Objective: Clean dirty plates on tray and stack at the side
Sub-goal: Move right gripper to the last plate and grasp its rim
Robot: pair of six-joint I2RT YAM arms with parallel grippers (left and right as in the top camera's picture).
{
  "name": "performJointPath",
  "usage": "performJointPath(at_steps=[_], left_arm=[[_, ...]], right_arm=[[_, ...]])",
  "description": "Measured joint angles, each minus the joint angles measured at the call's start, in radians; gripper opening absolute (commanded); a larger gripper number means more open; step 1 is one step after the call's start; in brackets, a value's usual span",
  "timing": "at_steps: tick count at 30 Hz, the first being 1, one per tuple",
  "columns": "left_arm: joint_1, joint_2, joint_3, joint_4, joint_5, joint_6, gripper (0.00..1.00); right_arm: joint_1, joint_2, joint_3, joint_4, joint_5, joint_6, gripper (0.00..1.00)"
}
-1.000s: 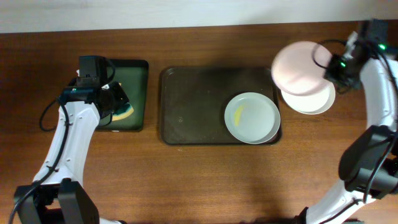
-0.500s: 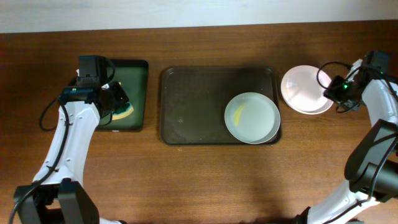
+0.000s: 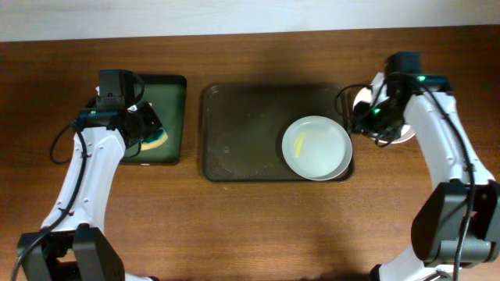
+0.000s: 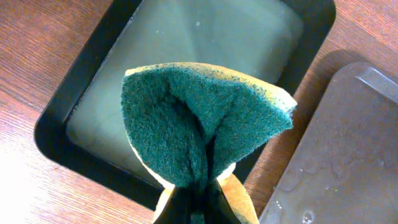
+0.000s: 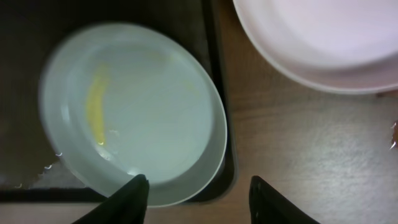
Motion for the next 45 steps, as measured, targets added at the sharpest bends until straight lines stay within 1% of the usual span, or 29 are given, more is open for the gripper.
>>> performJointPath(at_steps=[1, 2, 3, 6, 7, 8, 9, 10, 13, 15, 24, 26, 27, 30, 32, 35, 36, 37, 38, 41, 44, 45], left_arm=[[0.0, 0.0, 0.0, -0.001, 0.0, 0.0, 0.0], [0.0, 0.0, 0.0, -0.001, 0.0, 0.0, 0.0], [0.0, 0.0, 0.0, -0.003, 0.0, 0.0, 0.0], [0.0, 0.0, 0.0, -0.003, 0.0, 0.0, 0.0], [0.0, 0.0, 0.0, -0.003, 0.0, 0.0, 0.0], [0.0, 0.0, 0.0, -0.003, 0.0, 0.0, 0.0], [0.0, 0.0, 0.0, -0.003, 0.0, 0.0, 0.0], [0.0, 0.0, 0.0, -0.003, 0.0, 0.0, 0.0], [0.0, 0.0, 0.0, 0.003, 0.0, 0.0, 0.0], [0.0, 0.0, 0.0, 0.004, 0.0, 0.0, 0.0], [0.0, 0.0, 0.0, 0.004, 0.0, 0.0, 0.0], [0.0, 0.0, 0.0, 0.004, 0.0, 0.0, 0.0], [0.0, 0.0, 0.0, 0.004, 0.0, 0.0, 0.0], [0.0, 0.0, 0.0, 0.004, 0.0, 0.0, 0.0], [0.0, 0.0, 0.0, 0.004, 0.0, 0.0, 0.0], [-0.005, 0.0, 0.0, 0.005, 0.0, 0.0, 0.0], [-0.009, 0.0, 0.0, 0.005, 0.0, 0.0, 0.0], [-0.013, 0.0, 0.0, 0.006, 0.0, 0.0, 0.0], [-0.018, 0.0, 0.0, 0.008, 0.0, 0.0, 0.0], [-0.023, 0.0, 0.0, 0.01, 0.003, 0.0, 0.0], [-0.023, 0.0, 0.0, 0.009, 0.003, 0.0, 0.0], [-0.023, 0.0, 0.0, 0.009, 0.003, 0.0, 0.0]], right_arm=[[0.014, 0.0, -0.024, 0.013, 0.019, 0.026, 0.69], [0.028, 0.0, -0.048, 0.027, 0.034, 0.051, 0.73], [0.043, 0.0, -0.09, 0.063, 0.054, 0.091, 0.73], [0.058, 0.001, -0.151, 0.108, 0.057, 0.124, 0.72], [0.06, 0.001, -0.162, 0.112, 0.056, 0.128, 0.67], [0.06, 0.001, -0.174, 0.114, 0.053, 0.137, 0.59], [0.06, 0.001, -0.182, 0.117, 0.052, 0.143, 0.49], [0.06, 0.001, -0.186, 0.118, 0.05, 0.143, 0.46], [0.063, 0.001, -0.199, 0.133, 0.05, 0.156, 0.45], [0.068, 0.001, -0.22, 0.165, 0.05, 0.178, 0.42], [0.074, 0.001, -0.359, 0.294, 0.049, 0.276, 0.42], [0.075, 0.001, -0.365, 0.308, 0.045, 0.282, 0.41], [0.075, 0.001, -0.367, 0.317, 0.045, 0.282, 0.38], [0.08, 0.001, -0.367, 0.352, 0.042, 0.29, 0.18], [0.095, 0.001, -0.367, 0.371, 0.037, 0.293, 0.15], [0.132, 0.01, -0.367, 0.402, 0.034, 0.295, 0.16], [0.151, 0.019, -0.367, 0.414, 0.035, 0.296, 0.21], [0.174, 0.033, -0.367, 0.424, 0.034, 0.295, 0.29], [0.201, 0.046, -0.366, 0.434, 0.034, 0.292, 0.31], [0.242, 0.047, -0.362, 0.467, 0.028, 0.277, 0.31], [0.232, 0.051, -0.352, 0.466, 0.026, 0.275, 0.31], [0.221, 0.054, -0.346, 0.467, 0.026, 0.275, 0.27]])
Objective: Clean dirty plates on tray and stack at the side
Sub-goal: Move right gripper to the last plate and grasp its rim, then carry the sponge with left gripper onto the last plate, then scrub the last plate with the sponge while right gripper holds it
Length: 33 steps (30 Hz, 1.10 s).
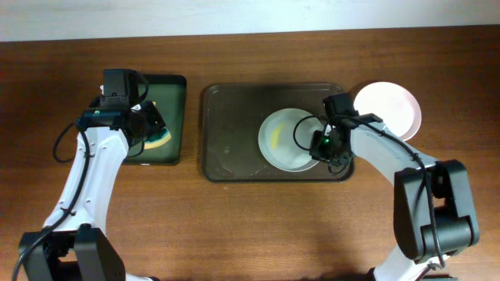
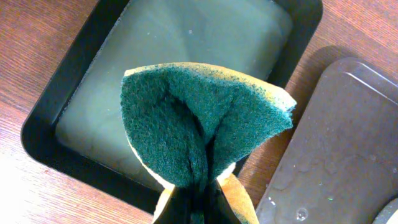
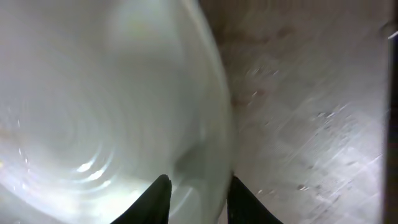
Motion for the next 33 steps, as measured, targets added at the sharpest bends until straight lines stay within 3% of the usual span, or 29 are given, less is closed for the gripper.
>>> performJointPath(at_steps=[14, 19, 25, 33], left_arm=[[-0.119, 0.011, 0.0, 0.047, 0.064, 0.069, 0.0], [-0.19, 0.064, 0.0, 0.054, 0.083, 0.084, 0.0], [-0.276, 0.104, 0.0, 0.107, 0.105, 0.1, 0.0], [-0.41, 0.179, 0.0, 0.204, 0.192, 0.129, 0.0]], right_arm=[[-0.039, 0.035, 0.016, 0.093, 0.0, 0.003, 0.16], [-0.018, 0.07, 0.048, 0.117, -0.004, 0.003, 0.04], [-0.019, 0.075, 0.05, 0.133, -0.071, -0.012, 0.04], [-0.019, 0.093, 0.049, 0.158, -0.2, -0.18, 0.04]])
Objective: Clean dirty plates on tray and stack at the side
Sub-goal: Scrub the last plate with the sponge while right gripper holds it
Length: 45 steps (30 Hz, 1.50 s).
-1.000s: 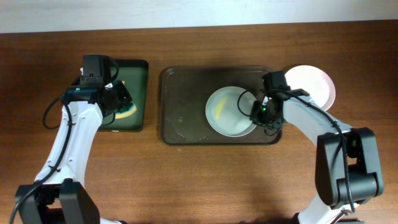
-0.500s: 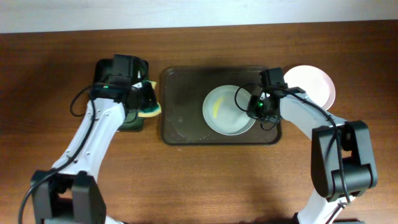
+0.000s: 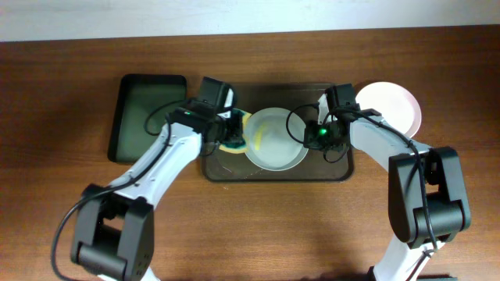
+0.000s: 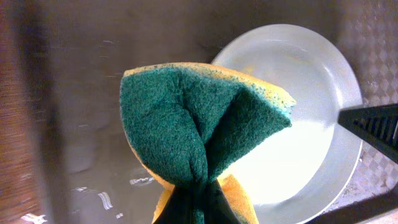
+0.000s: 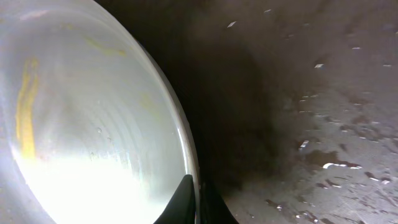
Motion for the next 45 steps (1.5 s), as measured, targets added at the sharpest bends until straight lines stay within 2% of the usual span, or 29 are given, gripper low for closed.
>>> performJointPath(at_steps=[6, 14, 28, 32, 38, 45], left_arm=[[-0.033, 0.082, -0.001, 0.065, 0.028, -0.07, 0.0], [-0.121, 0.145, -0.001, 0.196, 0.092, -0.121, 0.0], [-0.172, 0.216, -0.001, 0.272, 0.002, -0.417, 0.0], [-0.186, 0.223, 0.0, 0.278, -0.023, -0.454, 0.0], [-0.211, 0.223, 0.018, 0.195, -0.184, -0.438, 0.0], [-0.19, 0.203, 0.019, 0.136, -0.318, -0.222, 0.0]], right_arm=[[0.0, 0.003, -0.001, -0.007, -0.049, -0.077, 0.04], [0.002, 0.007, -0.001, -0.007, -0.066, -0.103, 0.04], [0.005, 0.008, -0.001, -0.006, -0.066, -0.105, 0.04], [0.005, 0.008, -0.001, -0.006, -0.066, -0.105, 0.04], [0.014, 0.01, -0.001, -0.003, -0.074, -0.106, 0.04], [0.022, 0.013, -0.001, -0.003, -0.08, -0.104, 0.04]])
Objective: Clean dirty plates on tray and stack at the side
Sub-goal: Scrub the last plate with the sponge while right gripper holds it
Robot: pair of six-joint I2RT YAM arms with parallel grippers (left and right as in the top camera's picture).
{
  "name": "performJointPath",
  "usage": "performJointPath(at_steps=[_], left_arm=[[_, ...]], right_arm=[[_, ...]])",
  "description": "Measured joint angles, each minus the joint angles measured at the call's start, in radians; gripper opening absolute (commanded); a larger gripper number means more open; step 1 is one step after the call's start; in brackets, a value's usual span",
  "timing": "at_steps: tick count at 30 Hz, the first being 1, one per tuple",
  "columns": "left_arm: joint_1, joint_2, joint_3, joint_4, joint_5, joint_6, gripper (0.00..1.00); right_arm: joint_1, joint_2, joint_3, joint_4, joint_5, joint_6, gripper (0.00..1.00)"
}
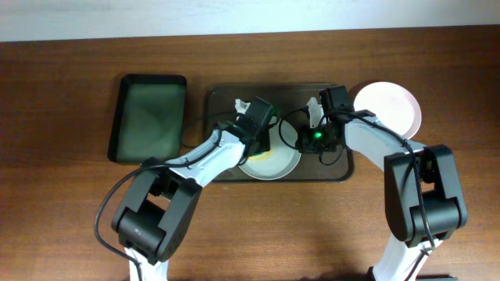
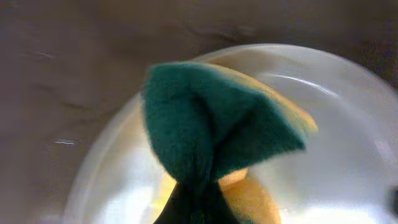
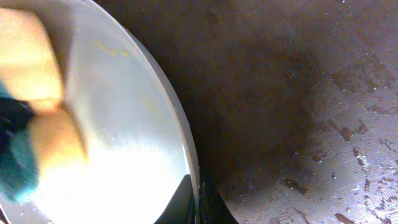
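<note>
A pale plate (image 1: 269, 160) lies on the dark tray (image 1: 219, 168), near its front middle. My right gripper (image 1: 301, 144) is shut on the plate's right rim (image 3: 180, 143). My left gripper (image 1: 256, 134) is shut on a folded green and yellow sponge (image 2: 217, 124), which is pressed into the plate (image 2: 348, 155). The sponge (image 3: 31, 124) also shows at the left of the right wrist view, blurred. A clean pinkish plate (image 1: 388, 107) rests on the table to the right of the tray.
A black basin of water (image 1: 148, 117) stands left of the tray. The tray floor (image 3: 298, 93) is wet and textured. Brown wooden table (image 1: 250, 234) surrounds everything, and a white wall runs along the far edge.
My left gripper has moved right, from the tray's left part beside the plate to over the plate, sponge now inside it. The right gripper still grips the rim.
At first the left gripper held the sponge over the basin and the right gripper hung open near the dirty plate's right edge. Then the right gripper straddled the rim, then shut on it as the sponge reached the tray. Now the sponge is on the plate.
</note>
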Motion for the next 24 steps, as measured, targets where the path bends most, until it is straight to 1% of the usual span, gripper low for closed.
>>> performJointPath(at_steps=[3, 6, 9, 11, 12, 14, 17, 19, 24], left_arm=[[0.014, -0.029, -0.011, -0.018, -0.102, 0.078, 0.0], [0.025, -0.095, -0.018, -0.024, -0.193, 0.124, 0.0], [0.037, -0.159, -0.018, -0.014, -0.21, 0.138, 0.0], [0.036, -0.185, -0.018, -0.002, -0.145, 0.14, 0.0], [0.035, -0.187, -0.018, -0.001, -0.091, 0.131, 0.0], [0.033, -0.187, -0.018, -0.003, 0.023, 0.101, 0.0], [0.024, -0.184, -0.018, -0.002, 0.138, 0.048, 0.0], [0.019, -0.17, -0.018, 0.0, 0.167, 0.034, 0.0], [0.011, -0.048, -0.018, -0.004, 0.205, 0.015, 0.0]], right_arm=[[0.0, 0.0, 0.0, -0.001, 0.002, 0.0, 0.04], [0.0, 0.0, 0.0, -0.006, 0.004, 0.0, 0.04], [0.0, 0.0, 0.0, -0.006, 0.006, -0.001, 0.04], [0.0, 0.0, 0.0, -0.006, 0.006, -0.001, 0.04], [0.0, 0.0, 0.0, -0.006, 0.006, -0.001, 0.04], [0.0, 0.0, 0.0, -0.006, 0.006, -0.001, 0.04], [0.0, 0.0, 0.0, -0.006, 0.006, 0.005, 0.04], [0.0, 0.0, 0.0, -0.006, 0.006, 0.007, 0.04], [0.0, 0.0, 0.0, -0.006, 0.006, 0.007, 0.04]])
